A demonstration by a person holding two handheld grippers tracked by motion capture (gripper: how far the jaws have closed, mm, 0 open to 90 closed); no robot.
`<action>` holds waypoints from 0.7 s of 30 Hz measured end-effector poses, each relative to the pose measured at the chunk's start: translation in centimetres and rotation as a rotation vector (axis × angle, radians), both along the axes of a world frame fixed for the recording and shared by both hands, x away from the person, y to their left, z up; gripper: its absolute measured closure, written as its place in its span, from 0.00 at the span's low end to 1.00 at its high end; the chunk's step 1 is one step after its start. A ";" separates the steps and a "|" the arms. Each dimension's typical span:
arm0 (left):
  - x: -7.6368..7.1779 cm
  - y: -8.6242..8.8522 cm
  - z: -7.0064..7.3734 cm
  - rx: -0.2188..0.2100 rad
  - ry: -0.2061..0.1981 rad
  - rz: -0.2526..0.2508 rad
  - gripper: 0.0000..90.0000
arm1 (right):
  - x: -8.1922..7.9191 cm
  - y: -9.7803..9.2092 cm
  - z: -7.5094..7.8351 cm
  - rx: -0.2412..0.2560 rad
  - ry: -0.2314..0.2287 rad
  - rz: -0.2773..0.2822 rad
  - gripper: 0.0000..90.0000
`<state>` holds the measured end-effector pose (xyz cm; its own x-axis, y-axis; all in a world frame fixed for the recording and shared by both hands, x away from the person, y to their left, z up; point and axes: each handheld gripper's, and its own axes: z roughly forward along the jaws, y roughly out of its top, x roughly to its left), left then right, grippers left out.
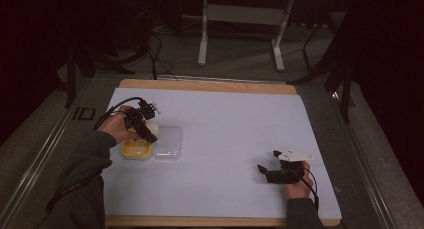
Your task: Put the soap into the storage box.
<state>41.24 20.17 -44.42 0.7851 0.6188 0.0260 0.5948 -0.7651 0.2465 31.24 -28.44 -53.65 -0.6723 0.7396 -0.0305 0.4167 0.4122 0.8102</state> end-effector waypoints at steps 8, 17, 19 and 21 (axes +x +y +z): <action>-0.1 0.9 -0.4 0.013 -0.001 0.017 0.29 | 0.0 0.0 0.0 -0.003 -0.001 0.001 0.17; 0.0 1.7 -1.5 0.031 0.009 0.049 0.29 | 0.0 0.0 0.0 -0.004 -0.002 -0.001 0.17; 0.1 1.8 -1.8 0.034 0.012 0.055 0.29 | 0.0 0.0 0.0 -0.004 -0.001 -0.001 0.17; 0.2 2.0 -2.0 0.036 0.019 0.058 0.29 | 0.0 0.0 0.0 -0.004 -0.002 -0.001 0.17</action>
